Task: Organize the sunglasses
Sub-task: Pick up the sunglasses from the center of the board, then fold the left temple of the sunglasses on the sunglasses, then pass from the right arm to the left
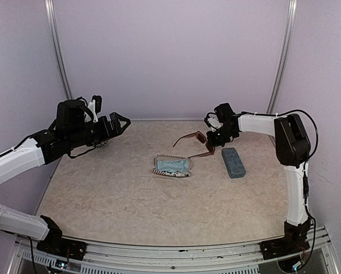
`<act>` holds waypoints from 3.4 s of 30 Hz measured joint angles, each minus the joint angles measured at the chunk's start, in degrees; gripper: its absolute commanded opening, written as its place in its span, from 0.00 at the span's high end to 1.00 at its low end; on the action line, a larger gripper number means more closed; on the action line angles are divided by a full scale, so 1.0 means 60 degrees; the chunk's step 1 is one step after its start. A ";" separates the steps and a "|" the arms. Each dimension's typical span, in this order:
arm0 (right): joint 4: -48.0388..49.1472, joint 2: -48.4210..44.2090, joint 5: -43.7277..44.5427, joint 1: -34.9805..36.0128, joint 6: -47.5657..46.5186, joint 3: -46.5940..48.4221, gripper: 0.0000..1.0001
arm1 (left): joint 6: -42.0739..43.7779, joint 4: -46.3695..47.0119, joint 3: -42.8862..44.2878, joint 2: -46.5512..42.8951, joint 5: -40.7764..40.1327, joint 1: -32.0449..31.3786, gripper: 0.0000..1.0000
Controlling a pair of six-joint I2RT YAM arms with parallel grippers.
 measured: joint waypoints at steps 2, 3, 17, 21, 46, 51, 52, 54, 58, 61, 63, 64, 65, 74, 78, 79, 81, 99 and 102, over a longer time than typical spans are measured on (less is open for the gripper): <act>0.0087 -0.0466 0.0011 0.0000 0.0047 -0.0444 1.00 | 0.0000 0.0091 0.0000 0.0095 0.0222 0.0000 0.01; 0.0168 -0.0732 0.0004 0.0000 0.0080 -0.0656 1.00 | 0.0000 0.0153 0.0000 0.0146 0.0339 0.0000 0.01; 0.1989 -0.4076 -0.1169 -0.0015 0.0313 -0.3370 1.00 | -0.0146 0.1067 0.0423 0.0776 0.1956 0.0000 0.01; 0.2674 -0.4666 -0.2120 0.0004 0.0280 -0.4342 1.00 | -0.0280 0.1541 0.0546 0.0980 0.2550 0.0000 0.01; 0.6940 -0.6080 -0.6623 0.1399 -0.0033 -0.7169 1.00 | -0.3351 0.7552 0.1075 0.3996 0.7213 -0.1096 0.79; 0.7471 -0.6222 -0.7151 0.1428 0.0346 -0.7216 1.00 | -0.3340 0.7868 0.1264 0.4484 0.7424 -0.1417 0.91; 0.7595 -0.6262 -0.7242 0.1439 0.0459 -0.7264 1.00 | -0.3333 0.7927 0.1264 0.4583 0.7442 -0.1464 0.91; 0.7777 -0.6328 -0.7380 0.1468 0.0707 -0.7333 1.00 | -0.3279 0.7923 0.1286 0.4798 0.7439 -0.1530 0.90; 0.8378 -0.6397 -0.7635 0.1552 0.1479 -0.7446 1.00 | -0.3064 0.7752 0.1435 0.5304 0.7322 -0.1603 0.90; 0.8597 -0.6397 -0.7610 0.1552 0.2004 -0.7479 1.00 | -0.2943 0.7683 0.1435 0.5548 0.7264 -0.1657 0.90; 0.8714 -0.6397 -0.7584 0.1570 0.2273 -0.7482 1.00 | -0.2907 0.7672 0.1435 0.5657 0.7224 -0.1723 0.89; 0.8779 -0.6397 -0.7559 0.1588 0.2361 -0.7493 1.00 | -0.2903 0.7654 0.1435 0.5694 0.7206 -0.1745 0.89; 0.8859 -0.6397 -0.7526 0.1606 0.2441 -0.7519 1.00 | -0.2903 0.7639 0.1435 0.5716 0.7198 -0.1752 0.88; 0.8615 -0.6623 -0.6936 0.1716 0.2503 -0.7705 1.00 | -0.2637 0.7450 0.1224 0.5344 0.6849 -0.1752 0.76; 0.8553 -0.6918 -0.6925 0.1810 0.2495 -0.7705 1.00 | -0.2371 0.7114 0.0605 0.4360 0.6280 -0.1577 0.66; 0.8557 -0.6998 -0.6940 0.1851 0.2499 -0.7705 1.00 | -0.2313 0.7049 0.0426 0.4080 0.6127 -0.1479 0.63; 0.8568 -0.7125 -0.7016 0.1883 0.2514 -0.7705 1.00 | -0.2193 0.6943 0.0076 0.3515 0.5850 -0.1271 0.55; 1.0790 -0.6896 -0.8637 0.1920 0.5275 -0.8269 1.00 | -0.1169 0.5799 0.0262 0.2721 0.6105 -0.0991 0.49; 1.0998 -0.6783 -0.8732 0.1938 0.5614 -0.8269 1.00 | -0.0914 0.5566 0.0517 0.2783 0.6211 -0.1198 0.50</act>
